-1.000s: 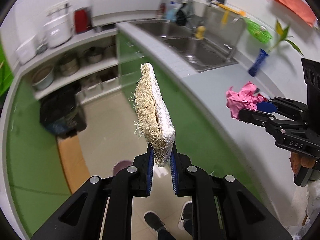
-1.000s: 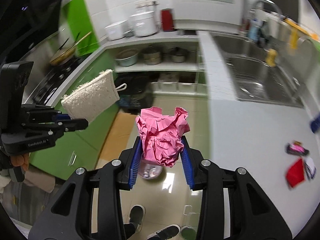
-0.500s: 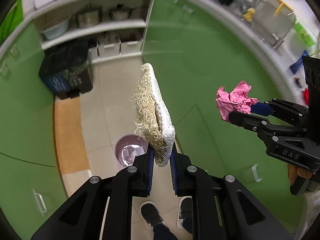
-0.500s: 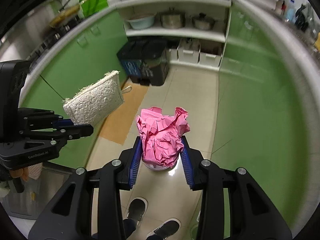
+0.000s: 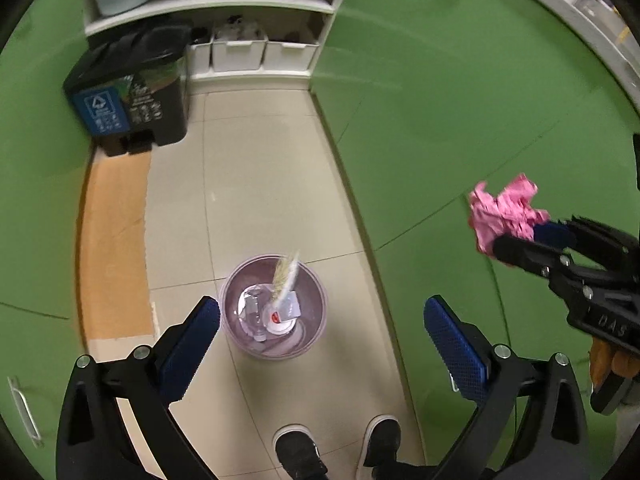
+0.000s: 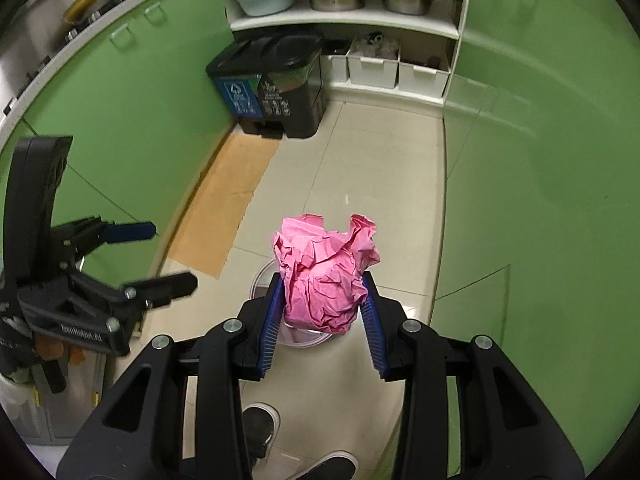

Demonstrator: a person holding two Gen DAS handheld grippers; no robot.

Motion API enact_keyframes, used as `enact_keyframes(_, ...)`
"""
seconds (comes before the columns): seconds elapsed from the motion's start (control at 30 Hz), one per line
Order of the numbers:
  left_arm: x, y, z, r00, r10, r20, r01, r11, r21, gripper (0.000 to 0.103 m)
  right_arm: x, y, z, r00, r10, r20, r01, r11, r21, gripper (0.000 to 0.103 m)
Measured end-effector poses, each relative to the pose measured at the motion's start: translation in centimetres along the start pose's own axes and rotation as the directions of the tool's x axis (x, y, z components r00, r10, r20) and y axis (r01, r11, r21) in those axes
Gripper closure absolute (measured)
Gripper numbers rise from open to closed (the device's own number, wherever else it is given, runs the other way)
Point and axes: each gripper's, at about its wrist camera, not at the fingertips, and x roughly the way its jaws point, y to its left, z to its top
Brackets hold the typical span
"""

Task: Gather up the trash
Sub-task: 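Open both grippers over the pink wastebasket, dropping sponge and paper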

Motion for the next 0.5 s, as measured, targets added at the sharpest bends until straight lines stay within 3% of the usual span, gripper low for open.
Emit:
enact_keyframes(0.4,-2.7,4.5,0.0,0.997,0.047,0.057,-0.040,0.992,-0.118,0.005,5.7,3.6,0.8,0.994,0.076,-0.081,-0.082,0.994,-0.075,0.065)
enact_keyframes(0.47,-3.0,5.5,-0.2,0.996,0.057,0.071,-0.047,0.989,-0.137,0.005,6.6,4.3,1.1,0.993,0.084,-0.085,-0.092,0.992,-0.091,0.061)
enact_keyframes(0.5,-3.2,5.8,-0.4,0.995,0.063,0.077,-0.051,0.988,-0.146,0.005,7.0,4.6,1.3,0.993,0.084,-0.082,-0.092,0.991,-0.096,0.050)
